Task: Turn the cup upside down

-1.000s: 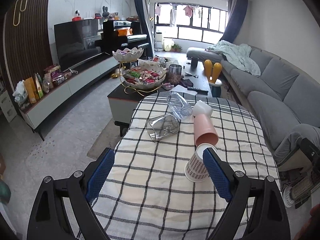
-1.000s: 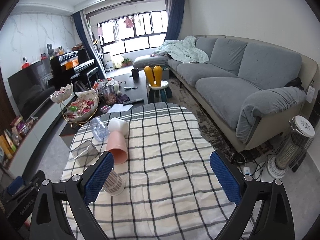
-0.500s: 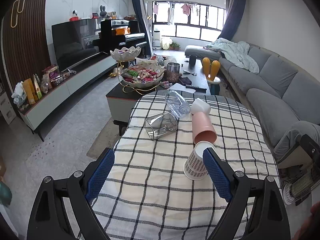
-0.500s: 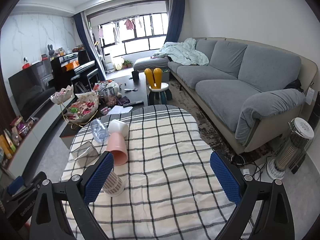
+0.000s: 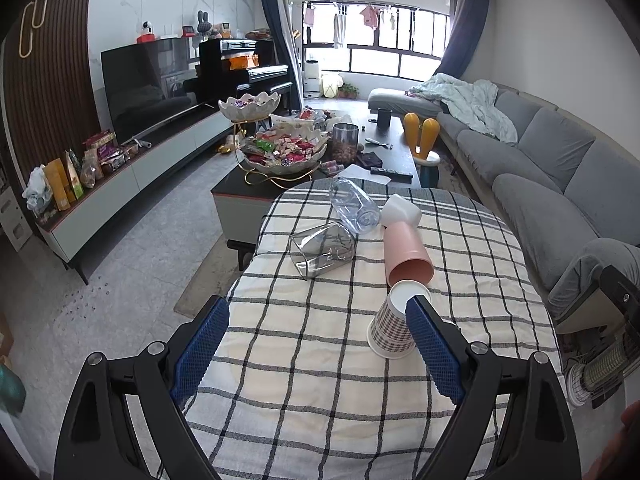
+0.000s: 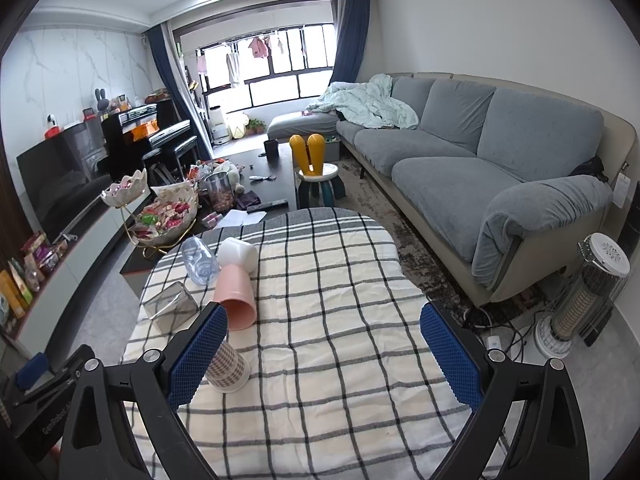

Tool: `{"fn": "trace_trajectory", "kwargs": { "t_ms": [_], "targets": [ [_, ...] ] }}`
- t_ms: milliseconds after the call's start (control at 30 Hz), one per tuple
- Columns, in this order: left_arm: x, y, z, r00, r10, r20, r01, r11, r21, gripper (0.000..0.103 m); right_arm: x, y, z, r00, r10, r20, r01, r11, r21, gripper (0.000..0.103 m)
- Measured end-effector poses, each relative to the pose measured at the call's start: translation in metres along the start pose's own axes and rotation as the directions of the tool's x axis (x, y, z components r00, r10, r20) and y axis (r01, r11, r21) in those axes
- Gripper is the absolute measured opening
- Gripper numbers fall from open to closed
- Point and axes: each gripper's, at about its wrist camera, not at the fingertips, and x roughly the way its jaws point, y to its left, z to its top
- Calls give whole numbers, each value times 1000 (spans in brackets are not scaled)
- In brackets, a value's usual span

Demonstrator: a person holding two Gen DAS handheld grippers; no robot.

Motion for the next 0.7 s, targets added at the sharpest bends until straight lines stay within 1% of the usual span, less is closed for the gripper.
{"fn": "trace_trajectory", "kwargs": {
  "t_ms": [700],
  "targets": [
    [0,-1,1,1000,5,3,-5,1000,1,91,0,0,0,1000,0,0,0,1000,0,97]
  ]
}}
